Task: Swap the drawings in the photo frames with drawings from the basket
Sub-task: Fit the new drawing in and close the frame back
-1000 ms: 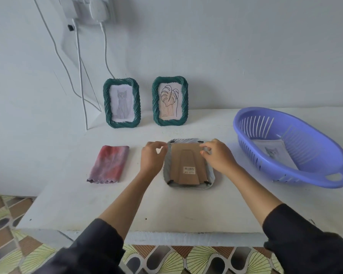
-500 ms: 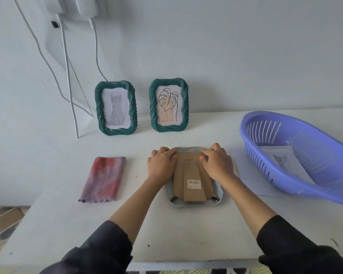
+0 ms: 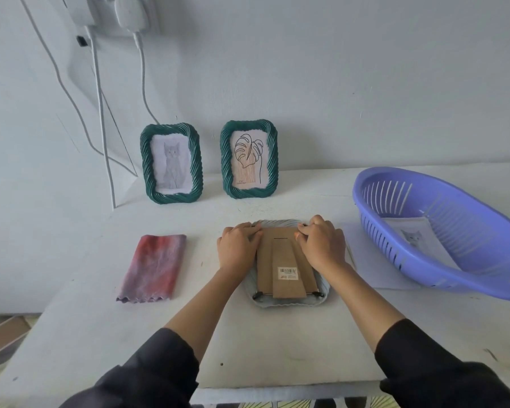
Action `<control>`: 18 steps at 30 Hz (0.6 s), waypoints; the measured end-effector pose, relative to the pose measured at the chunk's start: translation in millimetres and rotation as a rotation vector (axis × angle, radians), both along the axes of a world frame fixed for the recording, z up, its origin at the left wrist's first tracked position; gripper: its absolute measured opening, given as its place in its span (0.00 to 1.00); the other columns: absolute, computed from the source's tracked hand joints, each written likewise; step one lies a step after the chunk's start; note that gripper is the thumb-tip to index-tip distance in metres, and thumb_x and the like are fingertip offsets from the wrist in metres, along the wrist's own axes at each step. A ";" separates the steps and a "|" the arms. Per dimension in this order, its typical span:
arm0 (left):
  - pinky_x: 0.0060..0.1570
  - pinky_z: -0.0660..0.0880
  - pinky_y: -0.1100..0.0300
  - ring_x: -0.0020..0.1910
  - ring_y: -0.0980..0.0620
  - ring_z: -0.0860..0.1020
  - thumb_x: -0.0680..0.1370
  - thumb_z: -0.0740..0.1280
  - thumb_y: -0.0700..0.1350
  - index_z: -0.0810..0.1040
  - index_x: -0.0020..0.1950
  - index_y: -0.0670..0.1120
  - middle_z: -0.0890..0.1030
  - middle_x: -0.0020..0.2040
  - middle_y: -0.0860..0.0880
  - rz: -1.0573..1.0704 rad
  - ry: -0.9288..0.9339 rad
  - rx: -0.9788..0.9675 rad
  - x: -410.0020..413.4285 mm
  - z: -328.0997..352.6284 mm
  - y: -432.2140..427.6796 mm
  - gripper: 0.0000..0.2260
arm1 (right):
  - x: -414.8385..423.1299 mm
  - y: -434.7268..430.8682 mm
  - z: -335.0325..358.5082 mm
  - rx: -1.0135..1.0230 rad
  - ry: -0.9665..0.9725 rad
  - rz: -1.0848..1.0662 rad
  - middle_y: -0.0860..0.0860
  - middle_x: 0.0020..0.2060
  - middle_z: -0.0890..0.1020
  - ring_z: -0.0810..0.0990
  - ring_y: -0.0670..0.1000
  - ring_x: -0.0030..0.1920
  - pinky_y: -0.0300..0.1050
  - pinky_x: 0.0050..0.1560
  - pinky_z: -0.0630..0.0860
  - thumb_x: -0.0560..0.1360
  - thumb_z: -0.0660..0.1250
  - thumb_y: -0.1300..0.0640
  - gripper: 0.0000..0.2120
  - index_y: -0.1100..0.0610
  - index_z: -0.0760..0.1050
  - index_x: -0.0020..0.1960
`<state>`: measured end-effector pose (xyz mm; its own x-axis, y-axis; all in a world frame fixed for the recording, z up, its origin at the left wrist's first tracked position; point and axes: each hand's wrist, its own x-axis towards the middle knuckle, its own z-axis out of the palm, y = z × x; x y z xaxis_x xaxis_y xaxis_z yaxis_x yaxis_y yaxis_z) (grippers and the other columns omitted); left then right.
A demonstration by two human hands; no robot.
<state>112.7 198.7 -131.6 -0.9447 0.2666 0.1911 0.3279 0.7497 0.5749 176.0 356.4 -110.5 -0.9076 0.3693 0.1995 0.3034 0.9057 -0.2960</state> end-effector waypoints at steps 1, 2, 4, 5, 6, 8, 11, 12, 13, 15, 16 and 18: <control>0.58 0.70 0.50 0.63 0.44 0.71 0.78 0.60 0.51 0.78 0.61 0.54 0.77 0.64 0.51 0.003 -0.001 0.007 0.7 0.1 0.3 0.14 | 0.1 -0.3 0.5 -0.006 0.001 -0.003 0.52 0.54 0.76 0.74 0.54 0.54 0.47 0.51 0.68 0.79 0.58 0.52 0.15 0.53 0.75 0.63; 0.58 0.71 0.50 0.63 0.44 0.72 0.78 0.60 0.51 0.79 0.61 0.53 0.78 0.64 0.51 0.006 -0.005 0.018 1.5 0.1 0.3 0.13 | 0.3 -0.5 1.0 -0.017 -0.001 -0.006 0.52 0.55 0.76 0.74 0.54 0.54 0.47 0.51 0.68 0.79 0.58 0.52 0.15 0.53 0.75 0.63; 0.57 0.72 0.49 0.60 0.43 0.74 0.79 0.60 0.52 0.80 0.58 0.50 0.80 0.60 0.48 0.015 -0.032 0.078 2.6 1.1 -0.7 0.14 | 0.6 0.5 1.6 -0.071 -0.005 0.000 0.53 0.56 0.75 0.75 0.55 0.54 0.48 0.52 0.69 0.78 0.59 0.52 0.15 0.54 0.75 0.62; 0.57 0.73 0.49 0.59 0.43 0.75 0.79 0.59 0.52 0.81 0.57 0.49 0.81 0.59 0.47 0.024 -0.060 0.143 3.0 2.4 -2.3 0.14 | 1.5 2.0 1.8 -0.133 0.001 0.007 0.53 0.56 0.75 0.76 0.55 0.54 0.49 0.53 0.70 0.78 0.59 0.52 0.15 0.54 0.75 0.62; 0.58 0.73 0.51 0.59 0.44 0.76 0.79 0.59 0.51 0.80 0.58 0.48 0.81 0.58 0.46 0.036 -0.100 0.228 3.4 4.4 -4.2 0.14 | 3.1 4.0 2.3 -0.225 0.020 0.012 0.53 0.58 0.75 0.76 0.55 0.55 0.48 0.54 0.71 0.78 0.59 0.53 0.15 0.54 0.75 0.62; 0.60 0.72 0.55 0.60 0.47 0.76 0.79 0.60 0.48 0.77 0.63 0.49 0.80 0.61 0.47 0.062 -0.182 0.388 4.5 8.3 -9.0 0.14 | 9.2 8.9 3.2 -0.450 0.101 0.001 0.55 0.61 0.75 0.76 0.55 0.58 0.46 0.57 0.70 0.78 0.59 0.54 0.16 0.56 0.74 0.64; 0.55 0.70 0.60 0.58 0.48 0.76 0.77 0.62 0.46 0.79 0.60 0.48 0.80 0.59 0.46 0.080 -0.188 0.422 10.4 8.9 -14.2 0.13 | 23.1 16.2 3.2 -0.625 0.193 -0.070 0.55 0.61 0.76 0.75 0.54 0.60 0.42 0.57 0.68 0.77 0.61 0.56 0.18 0.57 0.72 0.66; 0.54 0.70 0.61 0.57 0.48 0.76 0.76 0.63 0.45 0.81 0.57 0.47 0.80 0.58 0.46 0.087 -0.168 0.395 13.5 7.8 -15.2 0.12 | 28.6 18.2 2.4 -0.638 0.196 -0.094 0.55 0.59 0.78 0.76 0.54 0.58 0.41 0.55 0.68 0.76 0.63 0.57 0.18 0.57 0.72 0.66; 0.53 0.70 0.60 0.57 0.48 0.76 0.76 0.63 0.44 0.81 0.55 0.47 0.81 0.57 0.46 0.097 -0.146 0.365 16.3 5.9 -16.2 0.11 | 34.1 19.4 1.1 -0.647 0.189 -0.112 0.54 0.55 0.79 0.76 0.53 0.54 0.41 0.53 0.68 0.75 0.64 0.58 0.18 0.57 0.73 0.65; 0.55 0.70 0.57 0.57 0.45 0.75 0.75 0.63 0.42 0.82 0.53 0.45 0.82 0.55 0.45 0.103 -0.094 0.282 20.7 0.9 -17.6 0.11 | 45.6 20.1 -2.7 -0.673 0.155 -0.113 0.52 0.48 0.79 0.75 0.49 0.47 0.40 0.50 0.68 0.74 0.66 0.59 0.18 0.57 0.74 0.63; 0.56 0.69 0.56 0.59 0.43 0.74 0.75 0.63 0.41 0.82 0.54 0.45 0.82 0.56 0.45 0.095 -0.073 0.231 22.3 -1.2 -18.1 0.11 | 50.1 19.6 -4.7 -0.683 0.134 -0.096 0.51 0.45 0.78 0.74 0.48 0.46 0.39 0.49 0.67 0.73 0.67 0.60 0.17 0.57 0.75 0.62; 0.57 0.66 0.58 0.61 0.43 0.71 0.75 0.62 0.40 0.81 0.55 0.45 0.80 0.58 0.45 0.080 -0.061 0.166 24.0 -3.3 -18.8 0.12 | 56.1 18.4 -7.3 -0.664 0.098 -0.040 0.50 0.42 0.77 0.75 0.48 0.44 0.37 0.48 0.66 0.72 0.68 0.62 0.17 0.56 0.76 0.61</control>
<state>136.7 179.9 -135.0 -0.9729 0.1594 0.1677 0.2314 0.6655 0.7097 232.1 374.8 -117.8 -0.8799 0.4752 -0.0011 0.2765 0.5102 -0.8144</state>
